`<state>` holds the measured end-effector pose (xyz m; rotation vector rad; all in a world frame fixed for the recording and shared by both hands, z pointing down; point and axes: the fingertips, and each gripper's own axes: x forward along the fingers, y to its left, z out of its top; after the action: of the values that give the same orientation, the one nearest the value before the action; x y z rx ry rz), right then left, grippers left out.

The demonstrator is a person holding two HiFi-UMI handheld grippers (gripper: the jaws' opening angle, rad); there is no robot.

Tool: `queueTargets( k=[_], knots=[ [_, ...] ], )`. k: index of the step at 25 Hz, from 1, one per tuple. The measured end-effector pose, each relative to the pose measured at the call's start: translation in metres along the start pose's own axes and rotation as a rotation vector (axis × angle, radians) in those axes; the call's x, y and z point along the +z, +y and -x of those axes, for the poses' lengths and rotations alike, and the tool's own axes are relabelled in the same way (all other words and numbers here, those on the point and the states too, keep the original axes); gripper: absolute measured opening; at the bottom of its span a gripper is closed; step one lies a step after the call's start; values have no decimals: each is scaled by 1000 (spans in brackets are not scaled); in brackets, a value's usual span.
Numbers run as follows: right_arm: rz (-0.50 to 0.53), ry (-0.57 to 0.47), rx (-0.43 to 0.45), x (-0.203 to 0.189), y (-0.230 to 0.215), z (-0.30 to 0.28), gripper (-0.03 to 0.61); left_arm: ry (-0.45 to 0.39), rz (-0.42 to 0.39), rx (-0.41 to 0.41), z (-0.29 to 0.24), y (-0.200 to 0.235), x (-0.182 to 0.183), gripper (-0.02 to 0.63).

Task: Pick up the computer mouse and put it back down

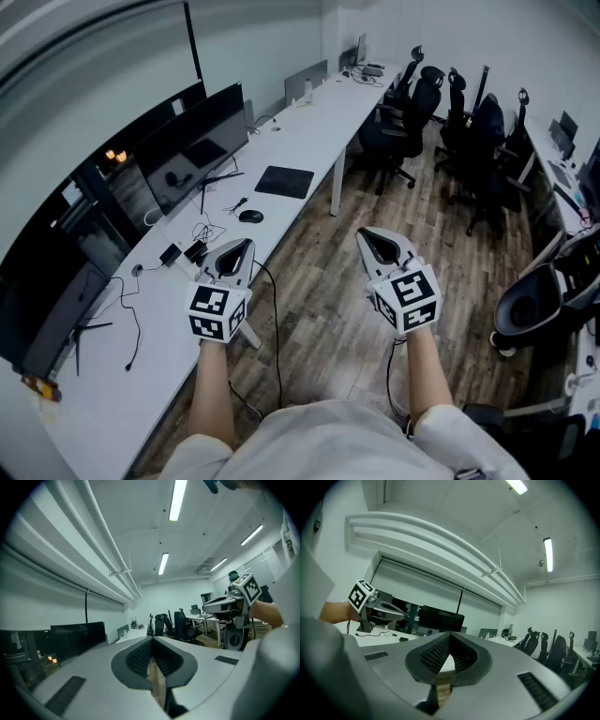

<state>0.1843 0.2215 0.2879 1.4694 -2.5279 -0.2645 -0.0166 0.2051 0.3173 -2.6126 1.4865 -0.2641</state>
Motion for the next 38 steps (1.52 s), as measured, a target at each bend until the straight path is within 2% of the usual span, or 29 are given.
queueTargets(
  k=[11, 21, 29, 34, 38],
  knots=[
    [-8, 4, 21, -26, -35, 1, 12, 40, 5, 43, -23, -20, -14, 17],
    [-71, 12, 94, -54, -60, -16, 14, 91, 33, 107, -38, -23, -29, 15],
    [-89, 17, 107, -70, -80, -81, 14, 106, 45, 168, -80, 25, -51, 15],
    [-83, 24, 108, -72, -99, -154, 14, 119, 72, 193, -128, 83, -67, 15],
    [-97, 34, 111, -69, -109, -223, 14, 98, 107, 165, -169, 129, -74, 15]
  ],
)
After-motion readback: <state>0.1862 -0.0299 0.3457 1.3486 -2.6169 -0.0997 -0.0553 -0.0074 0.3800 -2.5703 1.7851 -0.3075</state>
